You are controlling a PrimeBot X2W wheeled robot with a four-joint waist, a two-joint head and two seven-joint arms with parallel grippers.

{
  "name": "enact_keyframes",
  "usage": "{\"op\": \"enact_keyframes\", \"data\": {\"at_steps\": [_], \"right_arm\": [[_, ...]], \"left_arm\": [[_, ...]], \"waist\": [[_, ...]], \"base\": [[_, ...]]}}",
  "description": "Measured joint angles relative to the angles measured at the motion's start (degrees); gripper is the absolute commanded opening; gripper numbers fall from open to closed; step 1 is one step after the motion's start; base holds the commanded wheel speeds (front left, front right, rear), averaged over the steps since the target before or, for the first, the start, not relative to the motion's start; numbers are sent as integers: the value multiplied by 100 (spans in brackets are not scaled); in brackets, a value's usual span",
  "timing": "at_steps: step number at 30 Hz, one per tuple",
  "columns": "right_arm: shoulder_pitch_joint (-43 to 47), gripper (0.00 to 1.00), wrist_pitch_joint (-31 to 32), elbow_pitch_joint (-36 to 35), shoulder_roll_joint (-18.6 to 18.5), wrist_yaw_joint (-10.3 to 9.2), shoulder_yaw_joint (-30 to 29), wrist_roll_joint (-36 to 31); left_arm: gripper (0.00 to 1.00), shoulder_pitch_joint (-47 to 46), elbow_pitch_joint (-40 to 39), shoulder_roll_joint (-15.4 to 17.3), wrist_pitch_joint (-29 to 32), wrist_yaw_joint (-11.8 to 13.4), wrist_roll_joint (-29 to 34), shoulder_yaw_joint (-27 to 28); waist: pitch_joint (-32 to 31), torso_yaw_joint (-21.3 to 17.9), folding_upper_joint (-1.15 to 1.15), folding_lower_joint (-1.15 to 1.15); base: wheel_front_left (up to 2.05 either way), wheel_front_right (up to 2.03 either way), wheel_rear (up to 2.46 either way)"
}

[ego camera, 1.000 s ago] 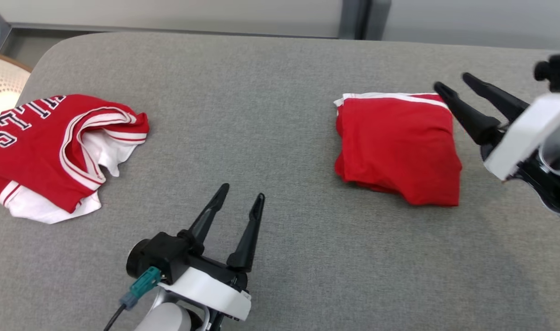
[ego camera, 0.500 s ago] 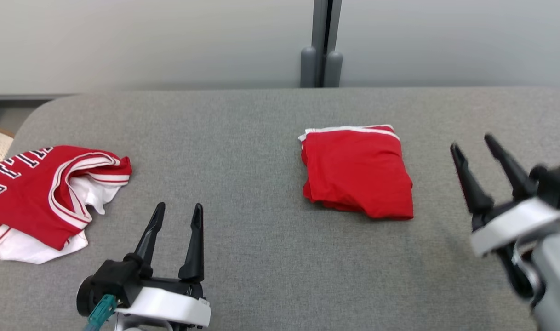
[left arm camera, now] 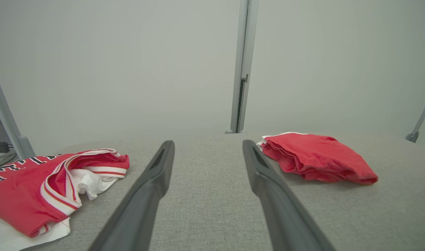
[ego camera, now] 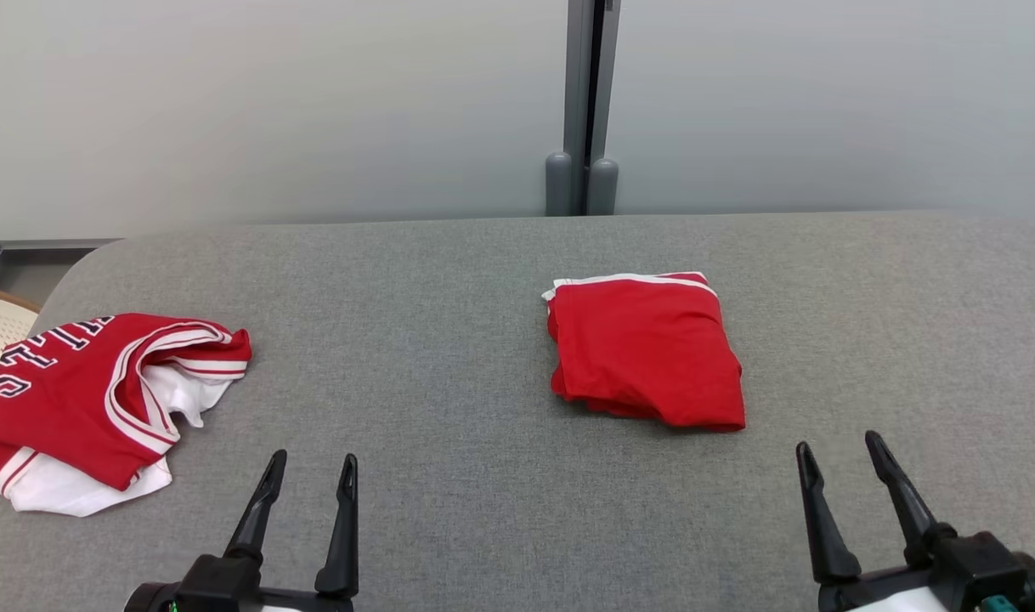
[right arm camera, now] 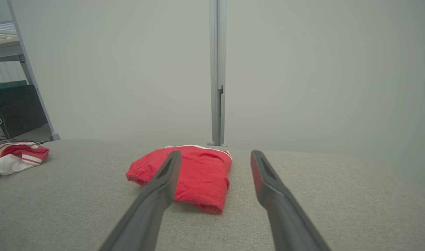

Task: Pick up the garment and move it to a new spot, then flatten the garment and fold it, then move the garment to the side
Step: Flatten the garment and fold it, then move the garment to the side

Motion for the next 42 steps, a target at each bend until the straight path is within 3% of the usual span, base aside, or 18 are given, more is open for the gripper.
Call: {"op": "enact_keyframes", "data": {"at_steps": [14,24,28,30,31,34,38,42], "right_arm": [[171,100,1,34,112,0,44,-2],[-283,100,1,-109,166,-1,-60,263],[-998,100,1,381,121,-1,49,1619],[-1406,100,91,800,-256,-2,453,2488],[-1877,100,620,958,-706,-7,778,3535],[-2420,100,1467,982,-1368,-5,1020,4753],[-2828,100,2650,1174,-1970,-7,1100,5822],[-3115,100,3249,1359,-2224,-7,1135,6202]], "left_arm": [[100,134,69,-24,1,-4,149,15],[100,-113,-69,-24,0,-51,122,-36],[100,-542,-303,-26,0,-291,318,-238],[100,-695,-390,-32,0,-357,369,-321],[100,-811,-454,-30,1,-388,370,-360],[100,-953,-543,-27,1,-430,376,-404],[100,-1079,-609,-30,0,-487,376,-492],[100,-1167,-617,-27,0,-516,388,-527]], "waist": [[-44,-36,0,0],[342,96,0,0],[749,171,0,0],[962,222,0,0],[1159,279,0,0],[1423,359,0,0],[1721,452,0,0],[1916,515,0,0]], "base": [[0,0,0],[0,0,0],[0,0,0],[0,0,0],[0,0,0],[0,0,0],[0,0,0],[0,0,0]]}}
